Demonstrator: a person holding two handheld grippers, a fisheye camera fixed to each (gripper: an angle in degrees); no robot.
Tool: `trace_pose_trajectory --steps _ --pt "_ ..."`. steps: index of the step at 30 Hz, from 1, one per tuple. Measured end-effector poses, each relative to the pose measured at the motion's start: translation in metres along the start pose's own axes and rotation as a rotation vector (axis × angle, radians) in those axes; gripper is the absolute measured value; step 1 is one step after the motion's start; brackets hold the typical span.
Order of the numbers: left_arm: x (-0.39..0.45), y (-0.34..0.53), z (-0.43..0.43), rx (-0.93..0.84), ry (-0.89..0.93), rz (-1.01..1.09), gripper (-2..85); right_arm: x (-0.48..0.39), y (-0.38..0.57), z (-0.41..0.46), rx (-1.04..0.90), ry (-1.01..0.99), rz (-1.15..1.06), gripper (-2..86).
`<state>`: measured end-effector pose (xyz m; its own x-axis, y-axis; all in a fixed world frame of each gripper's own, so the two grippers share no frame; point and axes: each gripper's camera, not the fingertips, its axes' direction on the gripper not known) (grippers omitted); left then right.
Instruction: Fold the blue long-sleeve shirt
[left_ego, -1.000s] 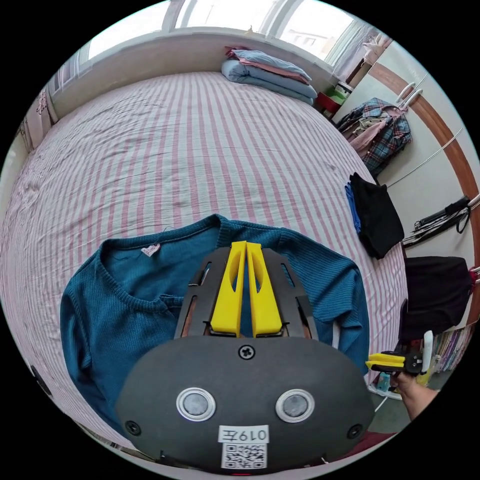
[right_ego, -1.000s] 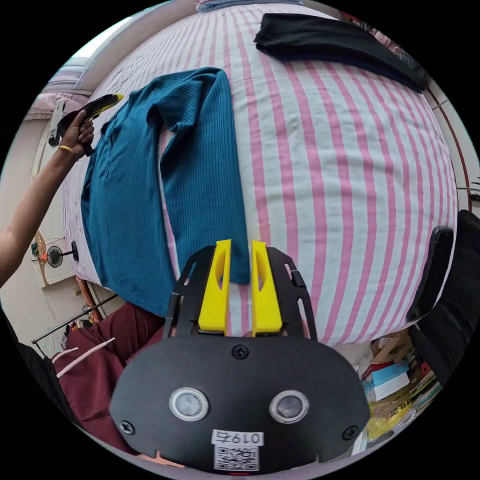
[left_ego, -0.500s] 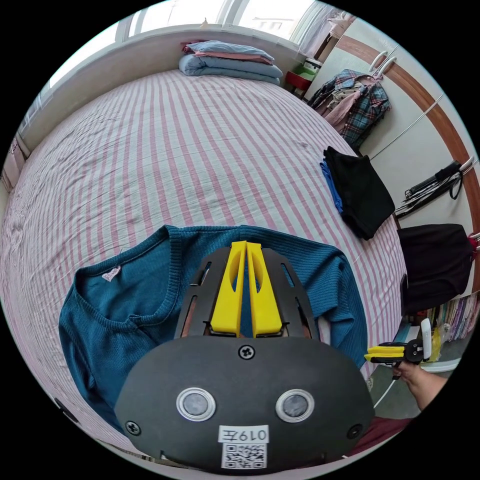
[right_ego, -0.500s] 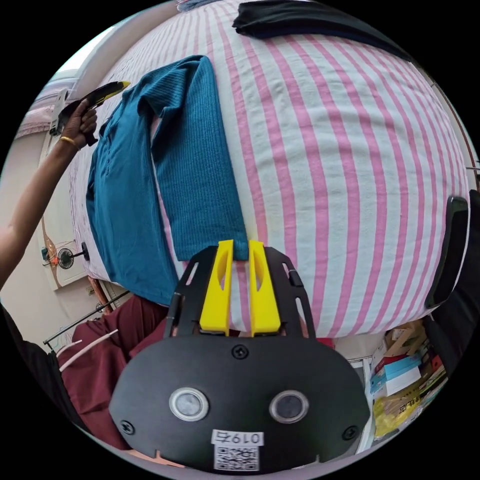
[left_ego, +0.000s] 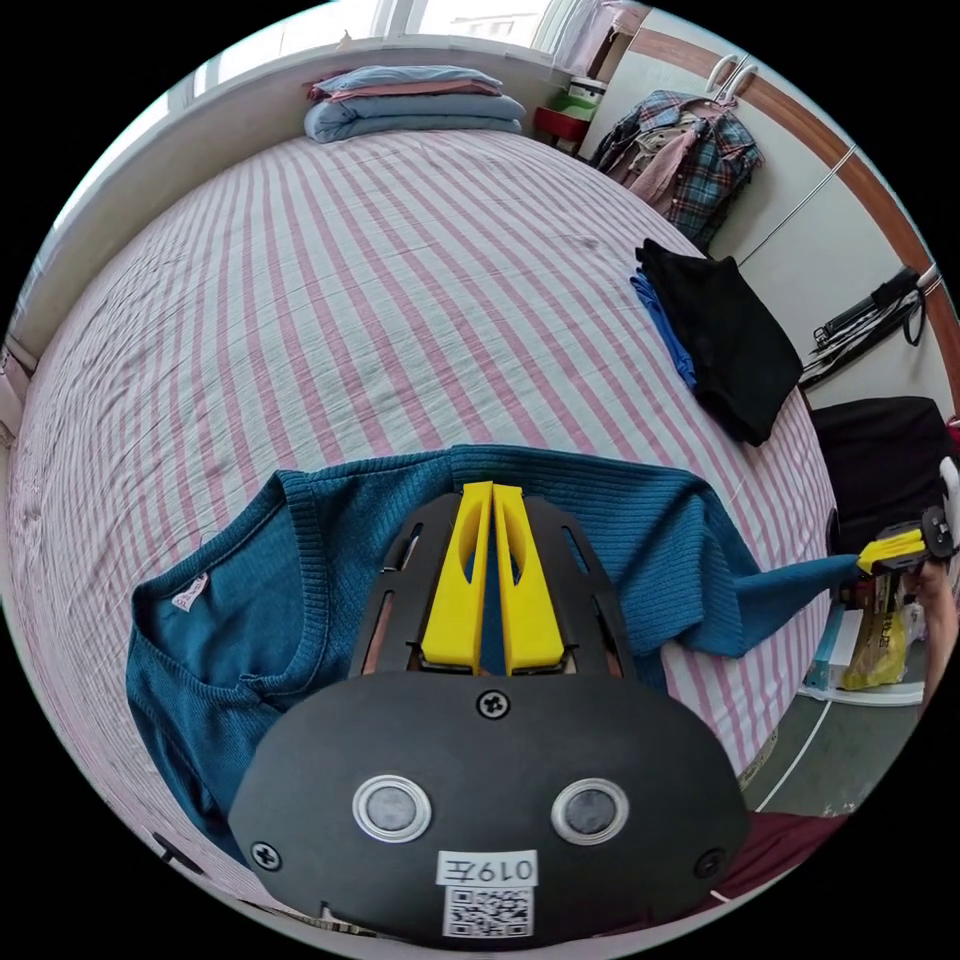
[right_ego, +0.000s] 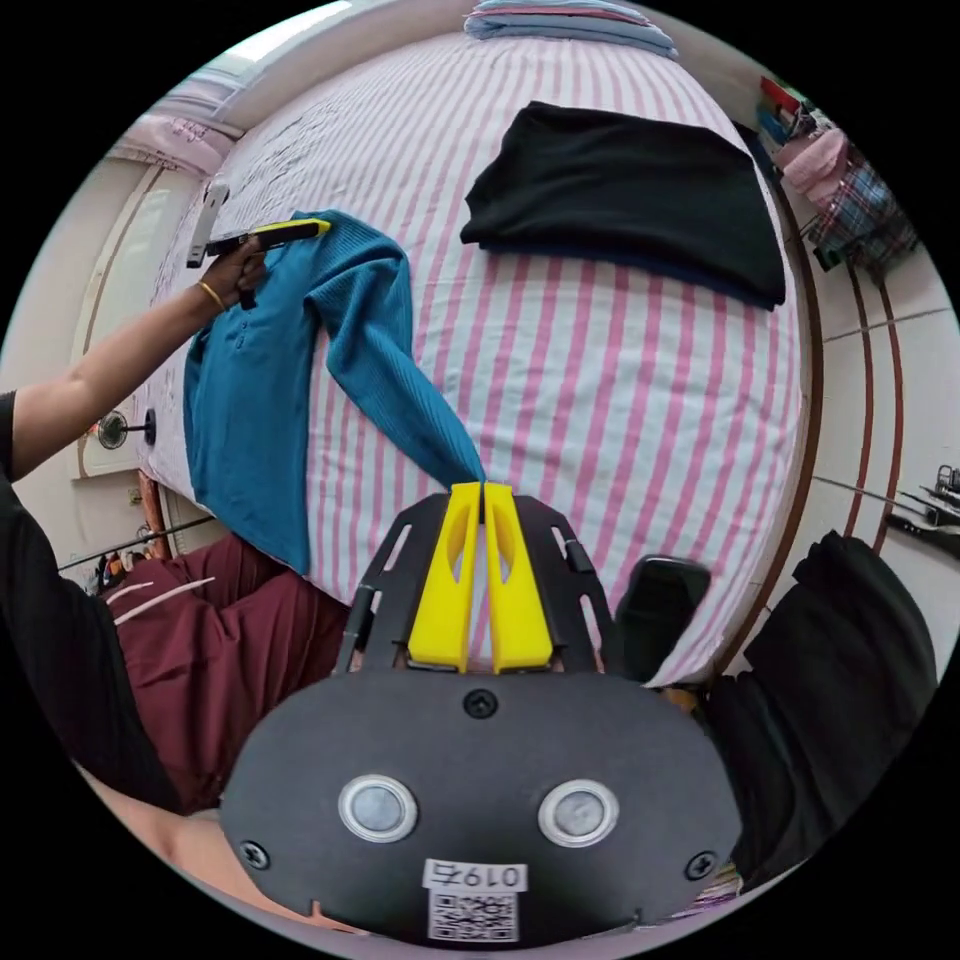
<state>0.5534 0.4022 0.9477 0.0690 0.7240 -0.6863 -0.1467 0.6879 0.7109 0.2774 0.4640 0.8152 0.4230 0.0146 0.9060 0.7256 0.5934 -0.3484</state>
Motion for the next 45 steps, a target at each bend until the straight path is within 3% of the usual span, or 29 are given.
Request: trace_pose_trajectory --steps 8,15,20,23,26,30,33,39,45 --pt "0.002 -0.002 0.016 -0.017 -0.031 -0.006 0.6 0.036 0.003 -0.017 -0.112 0.105 0.041 -0.9" --pt "0.001 0.001 0.022 0.004 -0.055 -0.008 0.7 0.086 -0.028 0.033 -0.072 0.046 0.212 -0.4" --pt "-0.010 0.004 0.018 0.048 -0.039 -0.132 0.7 0.100 -0.035 0.049 -0.022 0.062 0.333 3.9" --pt "-0.011 0.002 0.016 0.043 -0.013 -0.123 0.7 0.086 -0.033 0.051 -0.059 0.192 0.277 7.8" --pt "-0.014 0.001 0.003 0.093 -0.010 -0.139 0.7 0.064 -0.033 0.048 -0.088 0.421 0.196 6.2" --pt "-0.009 -0.005 0.001 0.103 0.046 -0.065 0.7 0.022 -0.062 0.031 0.165 0.106 -0.007 4.5" --pt "-0.014 -0.006 0.006 0.091 0.039 -0.087 0.7 -0.001 -0.099 0.041 0.255 0.033 -0.109 4.1" --pt "-0.036 0.000 0.008 0.099 0.013 -0.147 0.7 -0.025 -0.163 0.088 0.211 -0.068 -0.228 8.5" --pt "-0.060 0.007 0.014 0.110 0.148 -0.211 0.7 -0.028 -0.201 0.117 0.172 -0.137 -0.257 4.7"
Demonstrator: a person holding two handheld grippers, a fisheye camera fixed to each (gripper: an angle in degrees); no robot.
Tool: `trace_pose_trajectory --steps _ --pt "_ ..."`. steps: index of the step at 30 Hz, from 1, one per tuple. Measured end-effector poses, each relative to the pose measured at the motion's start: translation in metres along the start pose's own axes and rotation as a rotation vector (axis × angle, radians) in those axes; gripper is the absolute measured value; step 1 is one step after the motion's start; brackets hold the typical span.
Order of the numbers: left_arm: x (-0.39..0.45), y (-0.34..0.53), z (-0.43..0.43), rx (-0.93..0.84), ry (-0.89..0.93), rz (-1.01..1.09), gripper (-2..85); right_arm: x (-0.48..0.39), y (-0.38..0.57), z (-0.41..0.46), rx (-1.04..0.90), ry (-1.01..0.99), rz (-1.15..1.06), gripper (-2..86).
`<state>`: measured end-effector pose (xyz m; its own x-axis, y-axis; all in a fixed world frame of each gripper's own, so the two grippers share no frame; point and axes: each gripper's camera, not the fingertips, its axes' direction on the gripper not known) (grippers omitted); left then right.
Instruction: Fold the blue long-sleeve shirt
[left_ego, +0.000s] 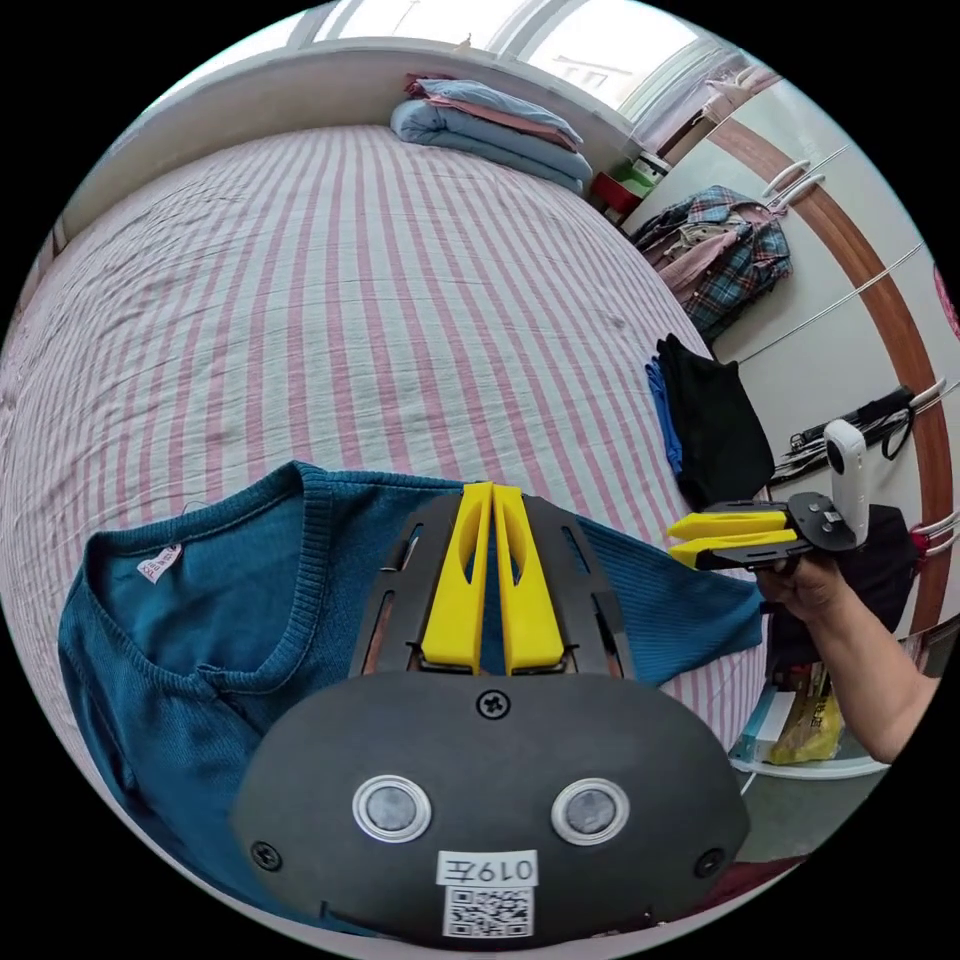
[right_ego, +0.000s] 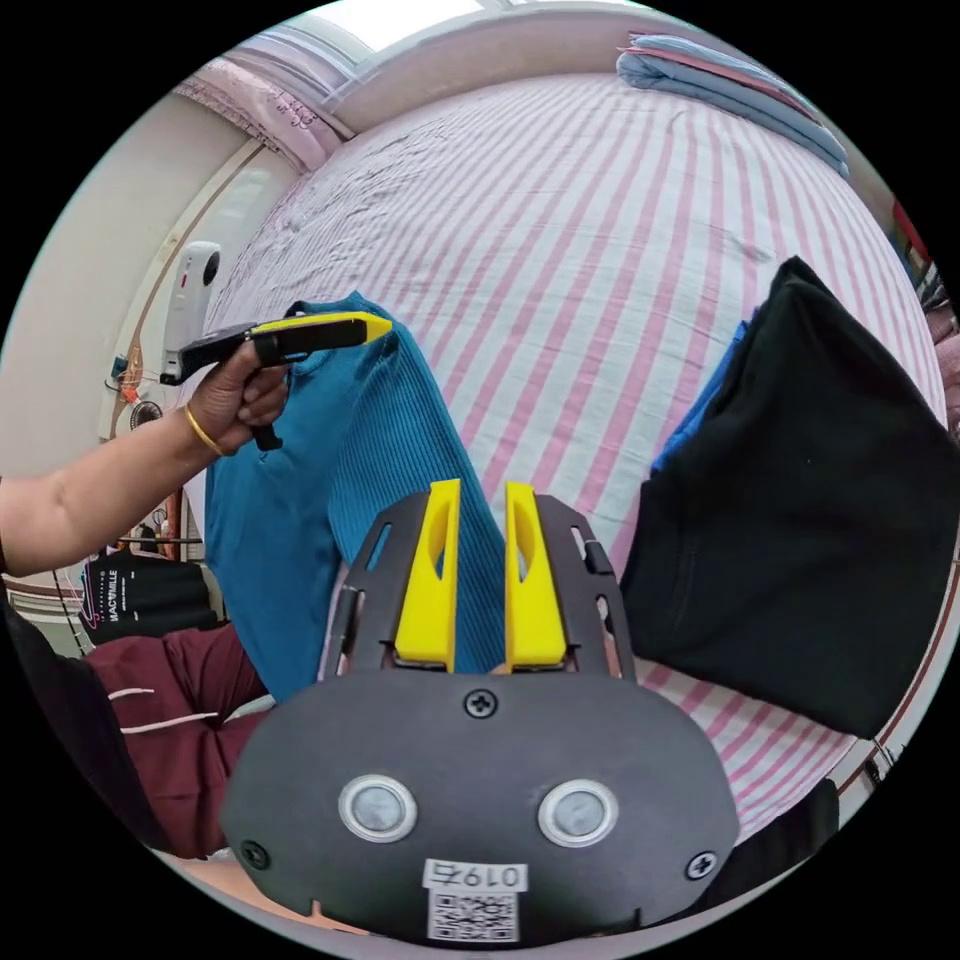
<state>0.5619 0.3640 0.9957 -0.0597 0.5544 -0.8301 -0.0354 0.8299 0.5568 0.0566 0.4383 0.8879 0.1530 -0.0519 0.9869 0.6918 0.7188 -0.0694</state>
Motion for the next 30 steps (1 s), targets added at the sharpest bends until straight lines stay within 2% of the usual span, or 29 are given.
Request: trace_pose_trajectory --steps 4,7,9,12,16,19,24,27,30 --pt "0.014 -0.001 0.010 -0.039 0.019 0.103 0.6 0.004 0.001 0.022 -0.092 -0.031 -0.040 -0.2" --pt "0.022 -0.002 0.019 -0.062 -0.019 0.150 0.7 0.009 0.007 0.015 -0.033 0.022 -0.031 -0.6" --pt "0.023 -0.002 0.023 -0.056 -0.063 0.163 0.7 0.015 0.013 0.007 0.054 0.044 -0.002 -0.4" --pt "0.023 -0.004 0.033 -0.077 -0.082 0.142 0.7 0.018 0.022 0.023 -0.010 0.073 -0.011 1.4" --pt "0.026 -0.006 0.036 -0.089 -0.101 0.144 0.7 0.024 0.058 0.014 0.033 0.109 0.045 5.8" --pt "0.027 -0.006 0.033 -0.079 -0.114 0.135 0.7 0.030 0.125 -0.018 0.151 0.196 0.199 5.2" --pt "0.027 -0.003 0.021 -0.023 -0.126 0.071 0.7 0.051 0.302 -0.038 0.240 0.230 0.661 5.0" --pt "0.033 -0.002 0.019 -0.022 -0.120 0.082 0.7 0.052 0.373 -0.012 0.165 0.178 0.819 6.1" --pt "0.040 -0.001 0.022 -0.036 -0.111 0.106 0.8 0.046 0.405 0.005 0.208 0.118 0.844 7.2"
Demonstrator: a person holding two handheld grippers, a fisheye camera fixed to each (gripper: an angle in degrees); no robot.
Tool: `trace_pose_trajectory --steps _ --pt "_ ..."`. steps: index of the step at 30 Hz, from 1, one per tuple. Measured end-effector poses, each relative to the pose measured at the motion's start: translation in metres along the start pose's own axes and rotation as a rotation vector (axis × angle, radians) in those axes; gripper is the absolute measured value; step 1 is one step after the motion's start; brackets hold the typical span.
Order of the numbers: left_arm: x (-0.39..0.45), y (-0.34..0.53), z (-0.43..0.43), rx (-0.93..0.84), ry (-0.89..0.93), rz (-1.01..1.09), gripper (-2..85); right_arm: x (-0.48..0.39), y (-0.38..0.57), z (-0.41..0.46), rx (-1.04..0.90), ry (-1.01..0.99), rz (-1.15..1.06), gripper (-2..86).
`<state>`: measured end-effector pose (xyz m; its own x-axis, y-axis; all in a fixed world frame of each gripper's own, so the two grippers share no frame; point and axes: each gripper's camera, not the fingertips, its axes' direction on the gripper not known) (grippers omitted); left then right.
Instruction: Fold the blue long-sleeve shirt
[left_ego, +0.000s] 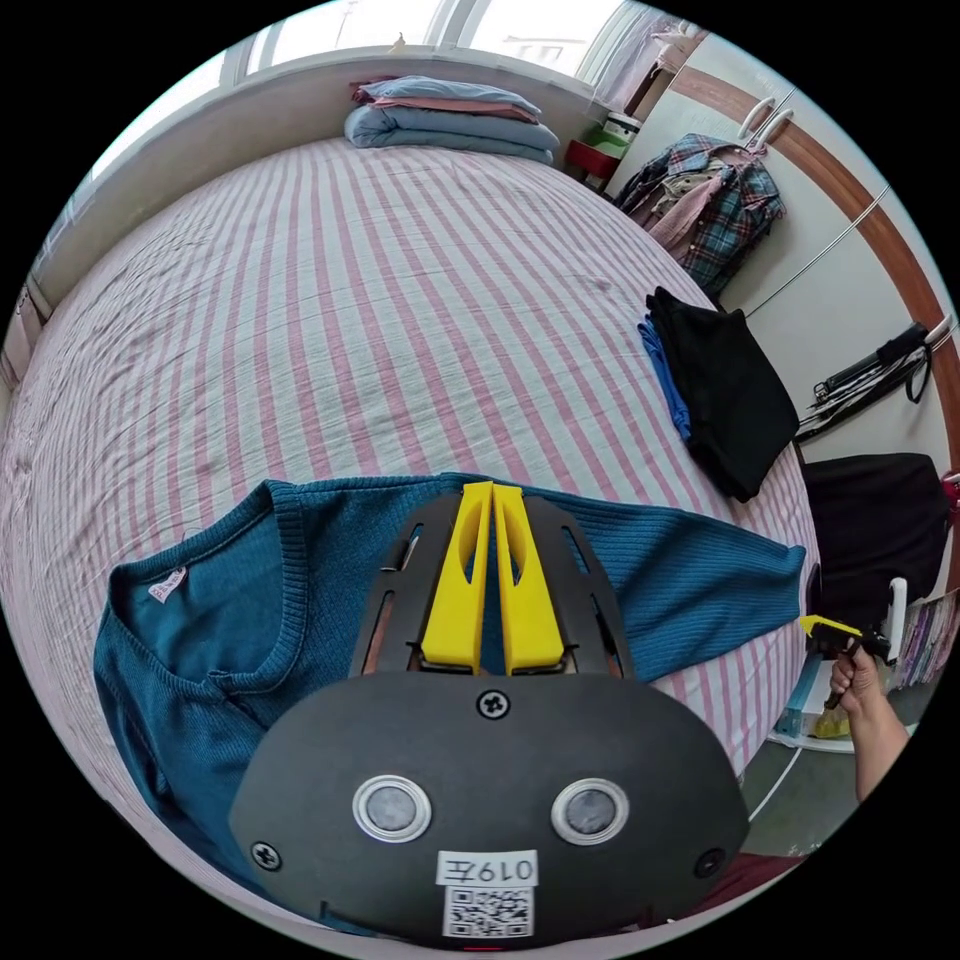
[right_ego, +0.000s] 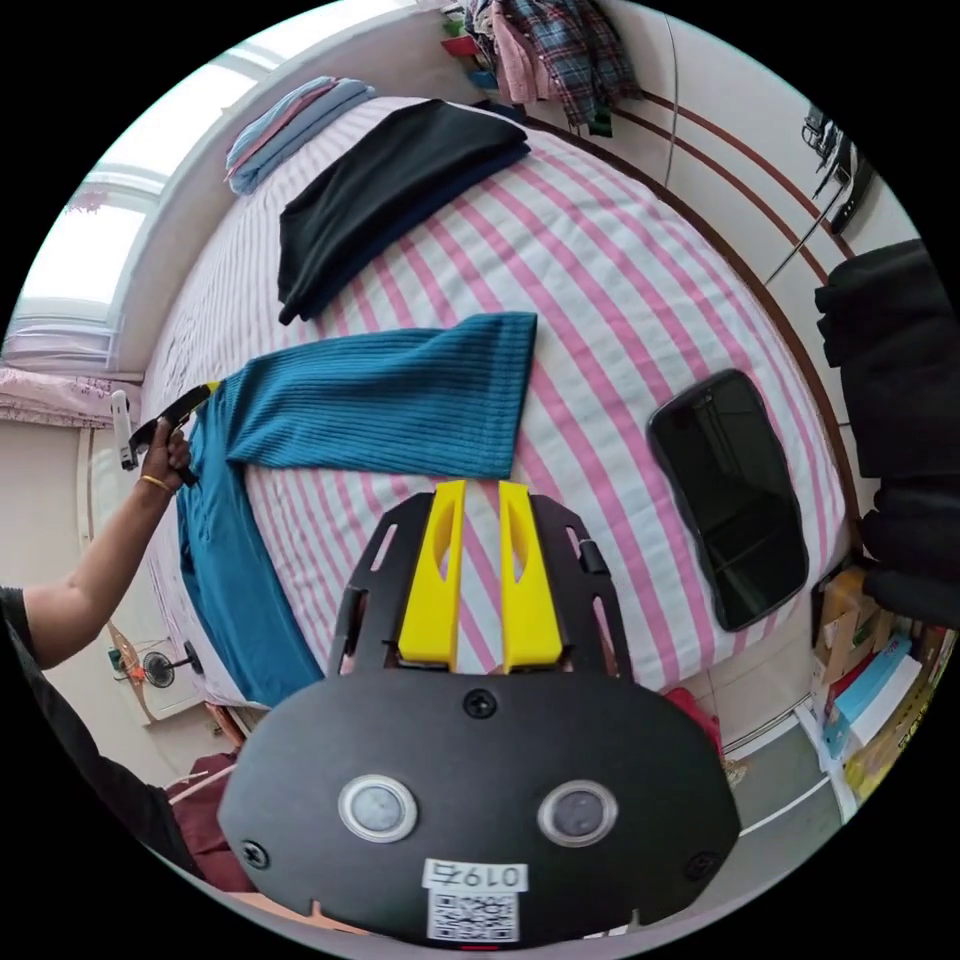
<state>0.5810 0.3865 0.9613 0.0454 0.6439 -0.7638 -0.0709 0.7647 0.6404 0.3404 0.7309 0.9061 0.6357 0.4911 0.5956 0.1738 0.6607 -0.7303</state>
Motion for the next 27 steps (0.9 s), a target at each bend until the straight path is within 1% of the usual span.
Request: trace_pose_trajectory --steps 2,4,6,7,9,15,22,24,27 --pt "0.003 -0.001 0.001 -0.005 -0.007 0.008 0.9 0.009 0.008 0.007 0.014 0.018 0.015 7.8" --pt "0.004 -0.002 0.002 -0.005 -0.008 0.008 0.9 0.019 0.013 0.011 0.040 -0.024 0.042 8.6" --pt "0.004 -0.003 0.001 -0.001 0.004 0.003 0.8 0.034 0.017 0.015 0.081 -0.144 0.097 9.1" --pt "0.004 -0.003 0.001 -0.001 0.013 -0.003 0.8 0.038 0.018 0.015 0.091 -0.167 0.111 9.1" --pt "0.004 -0.003 0.002 -0.006 0.024 -0.007 0.7 0.053 0.023 0.020 0.113 -0.274 0.171 9.2" --pt "0.009 -0.001 0.006 -0.033 0.029 0.003 0.7 0.075 0.041 0.030 0.111 -0.443 0.228 9.5" --pt "0.015 -0.001 0.008 -0.042 0.024 0.016 0.8 0.093 0.061 0.037 0.144 -0.496 0.321 8.3" --pt "0.016 -0.001 0.009 -0.045 0.027 0.018 0.8 0.095 0.061 0.041 0.144 -0.481 0.365 4.0" --pt "0.019 0.000 0.012 -0.055 0.027 0.024 0.7 0.092 0.064 0.040 0.154 -0.424 0.381 0.3"
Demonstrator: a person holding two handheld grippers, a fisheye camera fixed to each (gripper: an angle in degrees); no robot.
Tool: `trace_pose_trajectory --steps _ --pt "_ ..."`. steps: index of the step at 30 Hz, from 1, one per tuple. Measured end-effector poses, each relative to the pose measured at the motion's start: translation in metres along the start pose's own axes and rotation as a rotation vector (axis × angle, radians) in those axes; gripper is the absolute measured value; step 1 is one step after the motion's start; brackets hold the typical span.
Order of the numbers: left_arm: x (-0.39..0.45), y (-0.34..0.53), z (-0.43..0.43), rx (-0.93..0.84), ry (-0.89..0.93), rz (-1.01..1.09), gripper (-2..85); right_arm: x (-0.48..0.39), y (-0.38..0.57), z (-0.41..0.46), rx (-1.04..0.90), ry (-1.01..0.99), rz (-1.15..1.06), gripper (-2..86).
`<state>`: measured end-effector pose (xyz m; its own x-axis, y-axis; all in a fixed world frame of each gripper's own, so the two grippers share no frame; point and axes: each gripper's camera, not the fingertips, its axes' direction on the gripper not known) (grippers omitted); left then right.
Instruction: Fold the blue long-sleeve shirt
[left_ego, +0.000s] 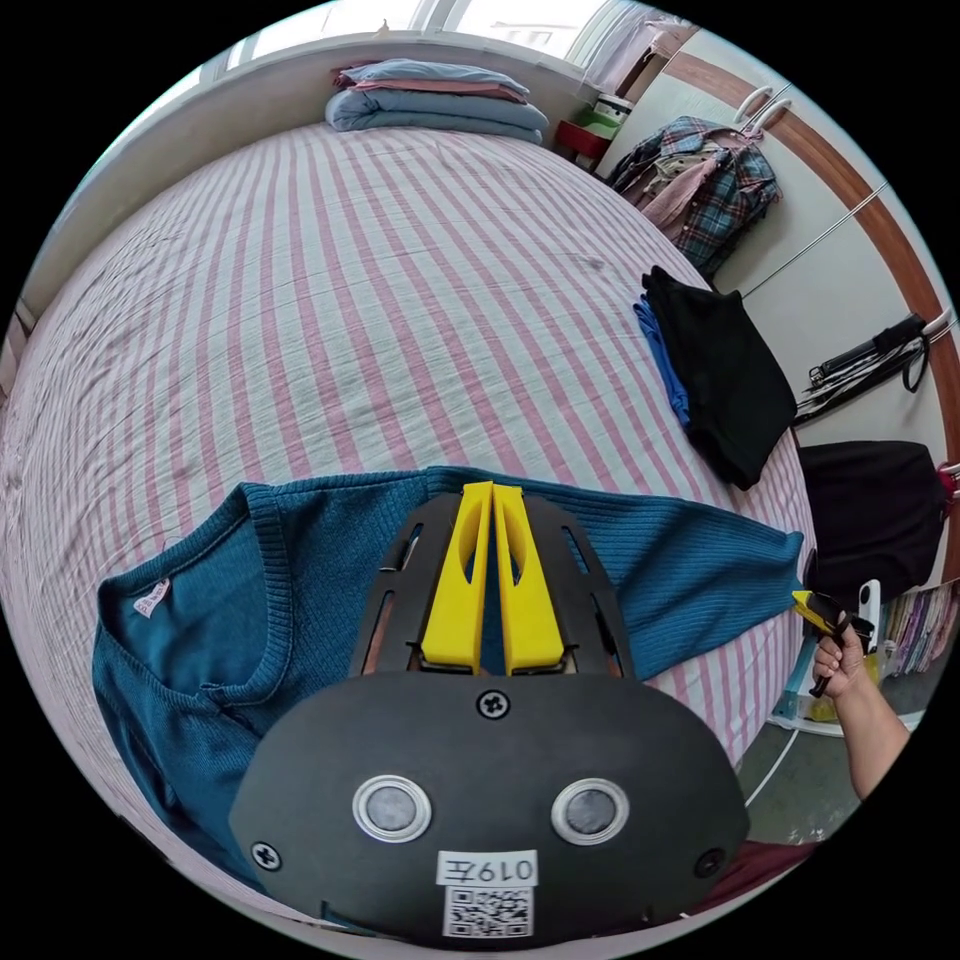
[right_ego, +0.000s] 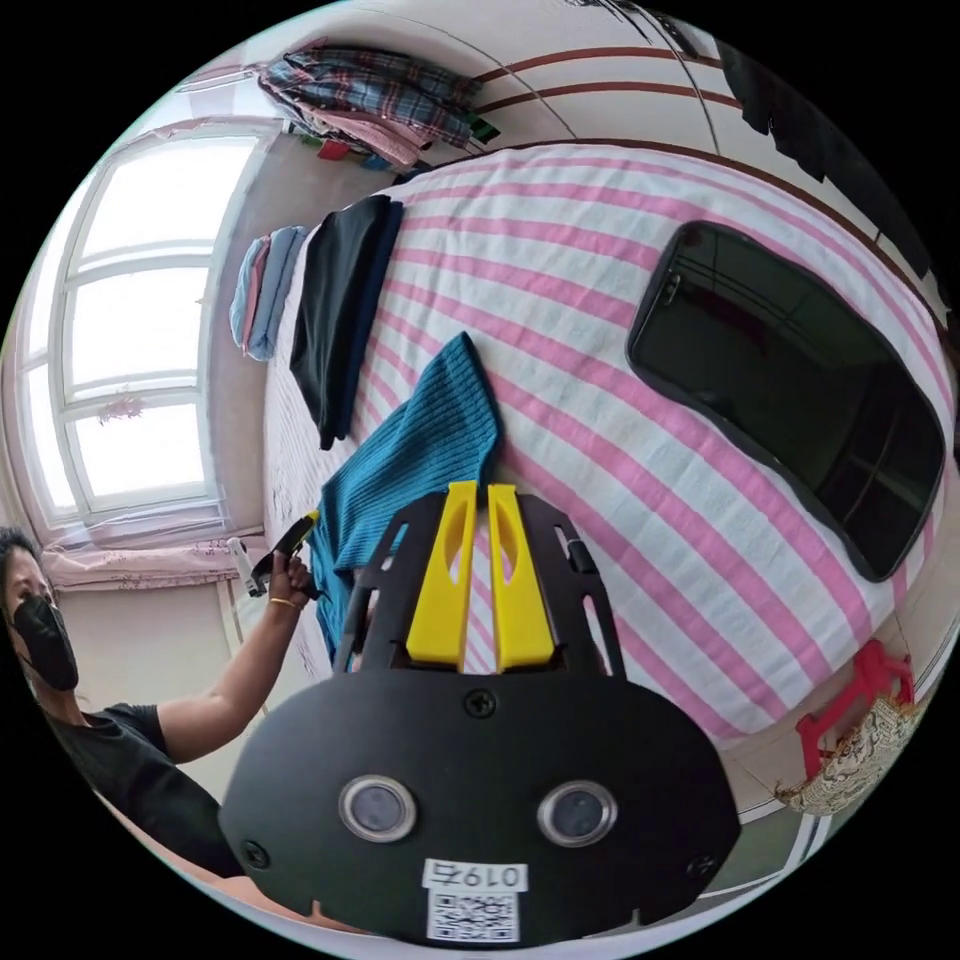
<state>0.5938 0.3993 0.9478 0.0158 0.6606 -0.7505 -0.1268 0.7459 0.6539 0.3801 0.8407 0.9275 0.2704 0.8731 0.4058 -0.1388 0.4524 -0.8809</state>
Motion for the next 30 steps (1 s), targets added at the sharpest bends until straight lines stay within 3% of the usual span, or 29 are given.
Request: trace_pose_trajectory --steps 16,18,20,24,27,30 --pt "0.015 0.009 -0.010 -0.029 -0.059 0.029 0.8 -0.020 0.029 -0.021 0.035 0.159 0.028 5.2" --pt "0.019 0.013 -0.022 0.009 -0.069 0.023 0.7 -0.046 0.027 -0.036 0.096 0.316 -0.064 3.3" --pt "0.027 0.018 -0.032 0.042 -0.021 0.049 0.7 -0.072 0.021 -0.041 0.126 0.338 -0.196 1.3" --pt "0.053 0.030 -0.028 -0.012 0.093 0.130 0.7 -0.119 -0.009 -0.015 0.039 0.481 -0.399 6.3" --pt "0.056 0.034 -0.028 -0.011 0.078 0.127 0.7 -0.125 -0.031 -0.006 -0.007 0.447 -0.403 8.3" --pt "0.050 0.034 -0.027 -0.036 0.092 0.091 0.7 -0.124 -0.042 0.000 -0.053 0.413 -0.356 4.9"
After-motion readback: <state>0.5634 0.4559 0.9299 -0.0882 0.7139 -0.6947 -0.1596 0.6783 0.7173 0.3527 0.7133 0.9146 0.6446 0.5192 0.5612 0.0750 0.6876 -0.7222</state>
